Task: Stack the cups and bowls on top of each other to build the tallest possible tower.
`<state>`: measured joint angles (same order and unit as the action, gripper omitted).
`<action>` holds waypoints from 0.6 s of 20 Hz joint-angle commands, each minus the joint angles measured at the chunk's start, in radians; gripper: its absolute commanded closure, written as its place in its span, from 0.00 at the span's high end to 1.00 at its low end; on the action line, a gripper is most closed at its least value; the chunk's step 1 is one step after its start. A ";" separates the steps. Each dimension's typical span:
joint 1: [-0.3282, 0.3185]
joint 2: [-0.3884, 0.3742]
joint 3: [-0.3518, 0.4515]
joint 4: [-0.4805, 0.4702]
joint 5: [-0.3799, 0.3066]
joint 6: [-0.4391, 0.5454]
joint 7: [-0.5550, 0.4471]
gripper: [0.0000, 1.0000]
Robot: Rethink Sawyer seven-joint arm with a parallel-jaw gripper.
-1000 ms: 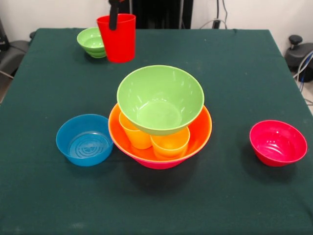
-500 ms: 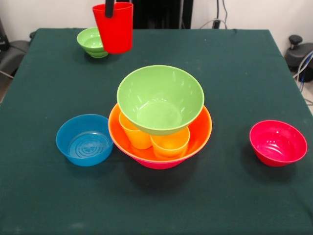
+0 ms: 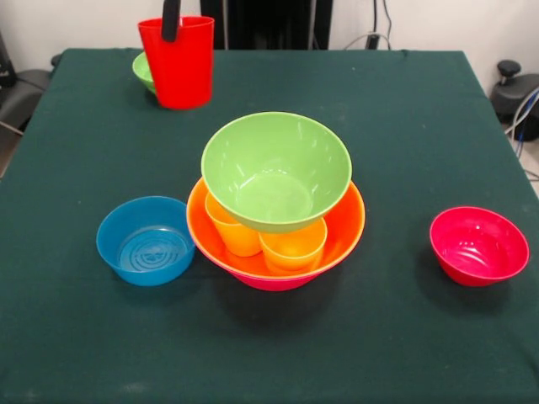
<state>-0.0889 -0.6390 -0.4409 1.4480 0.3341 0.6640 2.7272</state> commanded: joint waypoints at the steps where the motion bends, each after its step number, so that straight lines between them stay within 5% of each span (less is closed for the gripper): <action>1: 0.019 0.104 0.066 -0.093 -0.045 0.124 0.070 0.00; 12: 0.045 0.150 0.045 -0.162 -0.025 0.164 0.123 0.00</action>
<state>-0.0741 -0.5690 -0.4476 1.3510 0.3333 0.6775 2.7272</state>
